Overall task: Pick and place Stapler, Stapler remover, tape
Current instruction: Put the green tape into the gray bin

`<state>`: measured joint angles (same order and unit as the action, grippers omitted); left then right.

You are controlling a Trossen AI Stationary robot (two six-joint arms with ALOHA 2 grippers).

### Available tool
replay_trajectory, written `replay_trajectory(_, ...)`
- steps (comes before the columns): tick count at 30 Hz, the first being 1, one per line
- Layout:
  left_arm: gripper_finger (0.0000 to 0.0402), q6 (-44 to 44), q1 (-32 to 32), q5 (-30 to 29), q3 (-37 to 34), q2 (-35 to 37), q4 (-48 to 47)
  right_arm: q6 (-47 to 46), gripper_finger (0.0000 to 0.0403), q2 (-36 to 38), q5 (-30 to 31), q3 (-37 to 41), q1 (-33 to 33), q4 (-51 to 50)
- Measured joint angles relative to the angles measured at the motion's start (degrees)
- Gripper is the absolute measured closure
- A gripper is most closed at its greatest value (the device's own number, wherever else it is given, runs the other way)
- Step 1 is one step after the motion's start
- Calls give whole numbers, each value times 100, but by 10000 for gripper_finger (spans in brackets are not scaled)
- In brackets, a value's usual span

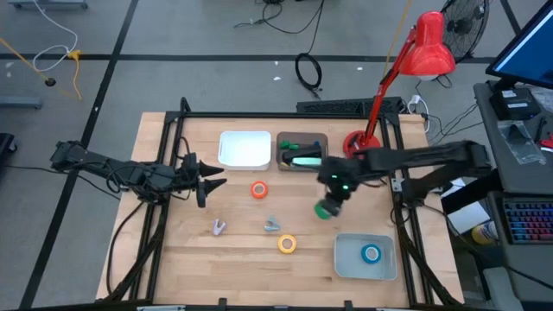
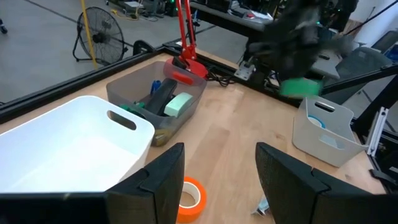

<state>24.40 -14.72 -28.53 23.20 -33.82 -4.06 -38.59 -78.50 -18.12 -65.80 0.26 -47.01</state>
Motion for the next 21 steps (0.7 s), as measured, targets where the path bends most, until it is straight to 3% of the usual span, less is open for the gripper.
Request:
replay_trajectory(3, 204, 27, -4, 1, 0, 0, 0, -16, 368, 573, -301, -2, 310, -188)
replay_trajectory(8, 204, 42, -4, 2, 0, -2, 5, -664, 369, 1115, -269, -4, 1027, -640)
replay_trajectory(13, 204, 98, -4, 4, 0, -2, -1, -1463, 368, 1105, 14, 26, 1827, -1001)
replay_trajectory(18, 204, 166, -4, 4, 0, -2, 1, -2236, 368, 946, 35, 374, 2546, -778)
replay_trajectory(21, 204, 192, -4, 4, 0, -2, 8, -2805, 368, 851, 357, 613, 2898, -412)
